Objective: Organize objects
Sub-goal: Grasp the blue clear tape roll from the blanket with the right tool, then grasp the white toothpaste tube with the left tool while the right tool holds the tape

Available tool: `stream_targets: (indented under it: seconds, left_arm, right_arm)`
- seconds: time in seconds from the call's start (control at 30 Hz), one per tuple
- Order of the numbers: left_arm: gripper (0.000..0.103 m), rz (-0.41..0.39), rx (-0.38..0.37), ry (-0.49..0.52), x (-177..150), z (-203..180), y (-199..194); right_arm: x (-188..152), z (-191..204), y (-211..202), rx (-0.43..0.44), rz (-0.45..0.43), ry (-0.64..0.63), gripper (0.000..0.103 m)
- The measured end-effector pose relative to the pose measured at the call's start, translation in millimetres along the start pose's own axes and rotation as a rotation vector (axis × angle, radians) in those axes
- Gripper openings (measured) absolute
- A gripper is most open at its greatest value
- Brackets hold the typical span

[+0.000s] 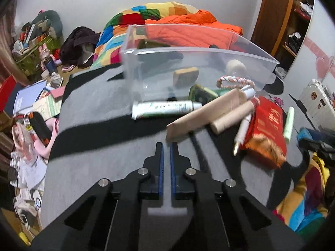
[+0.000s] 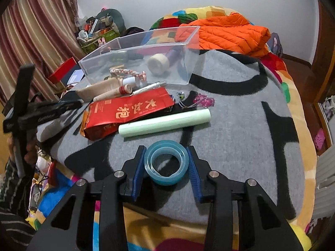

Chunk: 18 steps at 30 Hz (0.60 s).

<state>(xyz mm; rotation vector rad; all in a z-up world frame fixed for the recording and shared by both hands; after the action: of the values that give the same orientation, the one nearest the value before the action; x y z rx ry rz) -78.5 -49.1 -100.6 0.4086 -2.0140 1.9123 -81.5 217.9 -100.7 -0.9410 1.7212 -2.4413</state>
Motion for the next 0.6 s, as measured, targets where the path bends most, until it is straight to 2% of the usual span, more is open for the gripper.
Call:
stream_targets:
  seconds: [0.13, 0.27, 0.3, 0.37, 0.4, 0.47, 0.6]
  left_arm:
    - [0.004, 0.004, -0.017, 0.000, -20, 3, -17]
    - [0.006, -0.034, -0.006, 0.012, -16, 2, -37]
    - [0.012, -0.043, -0.007, 0.015, -13, 2, -39]
    - [0.028, -0.064, -0.004, 0.021, -2, 1, -44]
    - [0.040, -0.076, 0.005, 0.025, 5, 1, -45]
    - [0.054, -0.097, 0.025, 0.036, 19, 2, -43]
    - [0.055, -0.062, 0.021, 0.061, 49, 9, -24]
  right_arm:
    - [12, -3, -1, 0.003, -0.017, 0.000, 0.035]
    - [23, -5, -8, 0.012, -0.052, 0.002, 0.035]
    - [26, -5, -10, 0.010, -0.062, 0.001, 0.035]
    - [30, -5, -12, 0.012, -0.074, -0.001, 0.035]
    - [32, -5, -14, 0.014, -0.080, -0.002, 0.035]
    - [36, -6, -15, 0.019, -0.085, -0.004, 0.035]
    - [40, -9, -13, 0.024, -0.082, -0.003, 0.035]
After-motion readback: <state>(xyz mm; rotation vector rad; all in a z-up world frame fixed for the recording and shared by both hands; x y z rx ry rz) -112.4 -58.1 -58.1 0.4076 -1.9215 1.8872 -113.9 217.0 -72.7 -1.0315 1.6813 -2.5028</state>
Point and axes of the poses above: each gripper's, at about its wrist camera, not at the fingertips, and y roughly the way its jaws point, z to its left, x to its top, the point moved 4 cm from there along y, roughly the way its jaws point, and after that the axes turned 10 degrees about z, right-handed, at the moved point
